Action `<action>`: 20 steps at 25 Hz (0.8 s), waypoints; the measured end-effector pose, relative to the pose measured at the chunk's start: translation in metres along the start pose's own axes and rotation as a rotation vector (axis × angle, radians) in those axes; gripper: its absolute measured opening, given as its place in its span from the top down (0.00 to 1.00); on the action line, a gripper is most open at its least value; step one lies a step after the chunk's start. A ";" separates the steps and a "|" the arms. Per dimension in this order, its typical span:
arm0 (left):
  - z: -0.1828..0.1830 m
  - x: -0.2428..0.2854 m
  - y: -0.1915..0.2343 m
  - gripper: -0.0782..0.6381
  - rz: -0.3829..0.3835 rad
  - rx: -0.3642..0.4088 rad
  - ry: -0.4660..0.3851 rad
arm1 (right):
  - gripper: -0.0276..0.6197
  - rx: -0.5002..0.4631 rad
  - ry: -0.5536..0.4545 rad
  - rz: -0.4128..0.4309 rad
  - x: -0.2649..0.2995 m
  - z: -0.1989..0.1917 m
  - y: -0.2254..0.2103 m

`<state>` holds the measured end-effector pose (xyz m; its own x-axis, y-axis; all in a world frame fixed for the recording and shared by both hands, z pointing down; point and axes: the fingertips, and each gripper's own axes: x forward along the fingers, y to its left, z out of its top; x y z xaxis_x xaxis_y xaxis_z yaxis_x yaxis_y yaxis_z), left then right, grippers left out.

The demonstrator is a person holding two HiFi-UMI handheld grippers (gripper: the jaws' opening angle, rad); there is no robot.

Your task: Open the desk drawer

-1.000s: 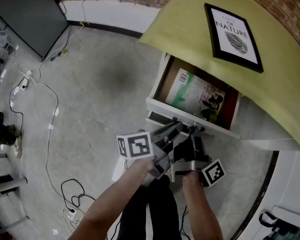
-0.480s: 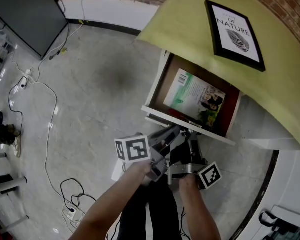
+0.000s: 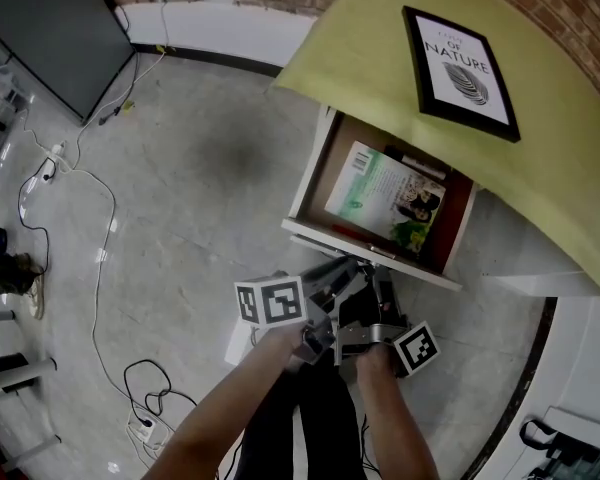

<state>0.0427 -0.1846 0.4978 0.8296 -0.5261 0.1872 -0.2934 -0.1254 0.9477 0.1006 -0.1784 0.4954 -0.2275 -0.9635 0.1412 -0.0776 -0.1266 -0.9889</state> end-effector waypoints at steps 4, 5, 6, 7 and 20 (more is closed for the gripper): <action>-0.010 -0.009 -0.004 0.77 0.017 -0.009 0.002 | 0.85 -0.021 -0.012 -0.037 -0.010 0.000 0.002; -0.011 -0.012 -0.004 0.77 0.022 -0.006 0.001 | 0.85 -0.026 -0.016 -0.044 -0.012 0.000 0.003; -0.013 -0.015 -0.005 0.77 0.027 -0.002 0.003 | 0.85 -0.032 -0.018 -0.049 -0.015 -0.001 0.004; -0.014 -0.018 -0.006 0.77 0.033 0.003 0.006 | 0.85 -0.038 -0.019 -0.053 -0.017 -0.002 0.006; -0.005 -0.057 -0.057 0.86 0.042 -0.005 -0.027 | 0.90 -0.083 -0.026 -0.091 -0.050 -0.008 0.059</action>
<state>0.0141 -0.1433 0.4340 0.8034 -0.5535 0.2194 -0.3250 -0.0988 0.9406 0.0997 -0.1353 0.4303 -0.1905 -0.9549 0.2276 -0.1770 -0.1946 -0.9648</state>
